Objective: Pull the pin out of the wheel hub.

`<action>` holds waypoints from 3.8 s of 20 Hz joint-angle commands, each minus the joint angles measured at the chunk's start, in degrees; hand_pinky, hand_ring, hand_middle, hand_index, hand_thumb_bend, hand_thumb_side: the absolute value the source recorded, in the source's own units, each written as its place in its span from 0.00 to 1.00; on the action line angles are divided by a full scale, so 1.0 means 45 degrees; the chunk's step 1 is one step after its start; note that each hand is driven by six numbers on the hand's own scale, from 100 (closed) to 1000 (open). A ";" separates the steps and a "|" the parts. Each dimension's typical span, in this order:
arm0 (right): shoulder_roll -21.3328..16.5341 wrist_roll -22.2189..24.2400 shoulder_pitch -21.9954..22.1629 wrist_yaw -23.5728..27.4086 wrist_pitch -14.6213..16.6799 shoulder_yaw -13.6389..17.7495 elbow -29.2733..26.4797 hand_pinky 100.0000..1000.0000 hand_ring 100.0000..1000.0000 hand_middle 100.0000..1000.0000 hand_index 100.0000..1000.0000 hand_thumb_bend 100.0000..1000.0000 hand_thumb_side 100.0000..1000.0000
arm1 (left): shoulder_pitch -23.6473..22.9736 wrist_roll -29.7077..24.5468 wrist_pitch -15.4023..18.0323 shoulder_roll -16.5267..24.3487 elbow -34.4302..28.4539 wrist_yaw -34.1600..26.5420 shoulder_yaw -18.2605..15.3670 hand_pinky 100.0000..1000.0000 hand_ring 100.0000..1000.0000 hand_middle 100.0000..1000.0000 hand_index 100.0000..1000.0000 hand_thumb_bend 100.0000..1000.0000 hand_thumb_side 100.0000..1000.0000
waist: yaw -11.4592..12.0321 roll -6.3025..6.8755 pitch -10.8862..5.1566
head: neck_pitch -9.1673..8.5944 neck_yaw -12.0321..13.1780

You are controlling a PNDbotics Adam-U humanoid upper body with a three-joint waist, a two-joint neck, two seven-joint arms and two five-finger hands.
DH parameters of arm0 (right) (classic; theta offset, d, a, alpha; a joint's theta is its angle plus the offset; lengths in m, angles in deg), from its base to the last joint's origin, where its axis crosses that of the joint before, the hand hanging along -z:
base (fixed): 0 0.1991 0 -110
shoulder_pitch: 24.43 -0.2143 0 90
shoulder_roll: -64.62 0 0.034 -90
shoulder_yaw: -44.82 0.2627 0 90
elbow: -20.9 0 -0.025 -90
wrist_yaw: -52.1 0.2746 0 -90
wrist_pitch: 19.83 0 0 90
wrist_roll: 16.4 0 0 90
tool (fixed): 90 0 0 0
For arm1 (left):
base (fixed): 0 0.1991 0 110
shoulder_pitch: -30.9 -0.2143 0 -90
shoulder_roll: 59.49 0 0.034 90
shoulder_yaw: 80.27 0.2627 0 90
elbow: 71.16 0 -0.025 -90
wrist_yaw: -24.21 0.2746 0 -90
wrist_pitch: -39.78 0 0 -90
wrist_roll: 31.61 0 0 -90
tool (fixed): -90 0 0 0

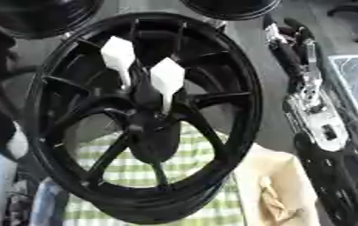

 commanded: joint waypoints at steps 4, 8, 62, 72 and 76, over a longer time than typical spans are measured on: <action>-0.0163 0.0008 -0.0129 0.0000 0.0004 0.0075 -0.0113 0.76 0.73 0.71 0.84 0.32 0.44 | -0.0003 0.0057 0.0024 0.0147 -0.0240 -0.0032 -0.0032 0.80 0.78 0.74 0.81 0.25 0.80 | 0.0009 -0.0029 -0.0170 | -0.0027 0.0039; -0.0229 0.0003 -0.0172 -0.0004 0.0006 0.0069 -0.0130 0.76 0.73 0.71 0.84 0.32 0.44 | -0.0012 0.0052 0.0025 0.0153 -0.0231 -0.0054 -0.0021 0.80 0.78 0.74 0.81 0.25 0.80 | 0.0015 -0.0026 -0.0173 | -0.0036 0.0031; -0.4775 1.5546 -0.8712 -0.4718 -0.2394 -0.7317 -0.5169 0.76 0.73 0.72 0.79 0.32 0.00 | -0.0349 -0.0311 -0.0088 0.0810 0.0099 -0.0347 0.0367 0.79 0.78 0.73 0.80 0.25 0.80 | 0.0197 -0.0410 -0.0581 | 0.0252 -0.0084; -0.5393 1.6223 -0.7898 -0.5323 -0.1370 -0.7326 -0.5169 0.76 0.74 0.72 0.77 0.30 0.00 | -0.0309 -0.0286 -0.0124 0.0755 0.0125 -0.0310 0.0360 0.79 0.79 0.73 0.80 0.24 0.80 | 0.0227 -0.0414 -0.0406 | 0.0252 0.0029; -0.5576 1.6166 -0.7658 -0.5723 -0.1015 -0.7228 -0.5057 0.78 0.77 0.74 0.78 0.28 0.00 | -0.0296 -0.0298 -0.0131 0.0737 0.0130 -0.0311 0.0374 0.79 0.79 0.73 0.80 0.24 0.80 | 0.0251 -0.0410 -0.0358 | 0.0252 0.0051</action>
